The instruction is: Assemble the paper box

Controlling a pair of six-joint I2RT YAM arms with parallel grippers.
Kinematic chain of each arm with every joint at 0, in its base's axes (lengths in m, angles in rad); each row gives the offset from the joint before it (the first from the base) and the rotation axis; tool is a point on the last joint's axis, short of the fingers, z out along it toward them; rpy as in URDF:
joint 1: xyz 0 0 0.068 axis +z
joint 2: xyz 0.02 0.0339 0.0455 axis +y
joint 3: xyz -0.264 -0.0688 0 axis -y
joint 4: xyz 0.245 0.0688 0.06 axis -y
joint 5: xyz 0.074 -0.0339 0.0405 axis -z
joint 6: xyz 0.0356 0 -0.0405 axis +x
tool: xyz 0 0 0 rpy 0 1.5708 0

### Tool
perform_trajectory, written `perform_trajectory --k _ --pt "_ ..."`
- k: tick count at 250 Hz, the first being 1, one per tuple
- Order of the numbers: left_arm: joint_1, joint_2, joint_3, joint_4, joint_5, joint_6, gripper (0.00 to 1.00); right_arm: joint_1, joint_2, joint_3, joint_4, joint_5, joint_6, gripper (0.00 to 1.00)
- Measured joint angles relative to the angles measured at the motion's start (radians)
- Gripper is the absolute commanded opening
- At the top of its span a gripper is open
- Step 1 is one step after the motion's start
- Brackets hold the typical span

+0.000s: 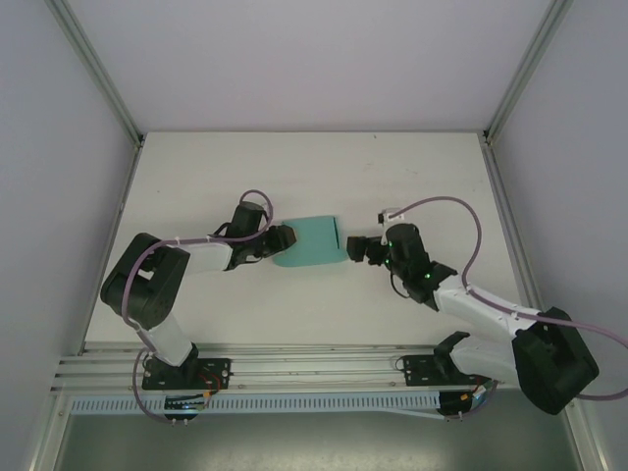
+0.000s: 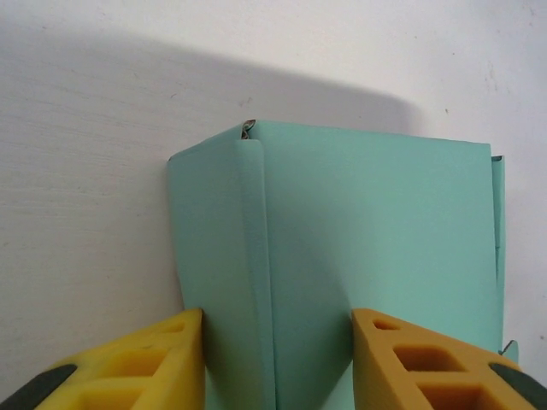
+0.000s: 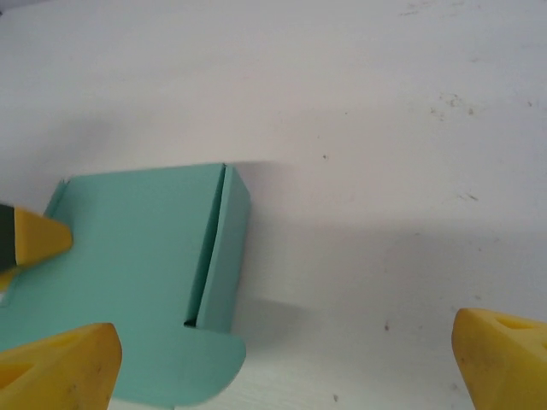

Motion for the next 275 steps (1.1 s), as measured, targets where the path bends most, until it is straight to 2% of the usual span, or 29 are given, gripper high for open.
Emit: perform_trajectory --k 25,82,101,127,181,229,275 --pt "0.032 -0.002 -0.048 0.076 0.057 0.002 0.39 -0.018 0.058 0.090 -0.054 -0.066 0.050 0.99" --pt "0.091 0.028 -0.093 0.196 0.188 -0.007 0.30 -0.052 0.263 0.242 -0.137 -0.263 0.148 0.99" --pt "0.121 0.062 -0.109 0.270 0.257 -0.024 0.24 -0.067 0.341 0.290 -0.173 -0.319 0.162 0.96" --pt "0.146 0.089 -0.119 0.330 0.323 -0.037 0.24 -0.081 0.421 0.338 -0.199 -0.393 0.179 0.94" --pt "0.152 0.091 -0.135 0.354 0.344 -0.040 0.23 -0.105 0.536 0.383 -0.174 -0.549 0.220 0.86" --pt "0.158 0.102 -0.143 0.386 0.365 -0.047 0.20 -0.106 0.649 0.394 -0.069 -0.705 0.290 0.80" --pt "0.171 0.139 -0.145 0.455 0.399 -0.064 0.17 -0.114 0.679 0.387 0.008 -0.747 0.351 0.79"
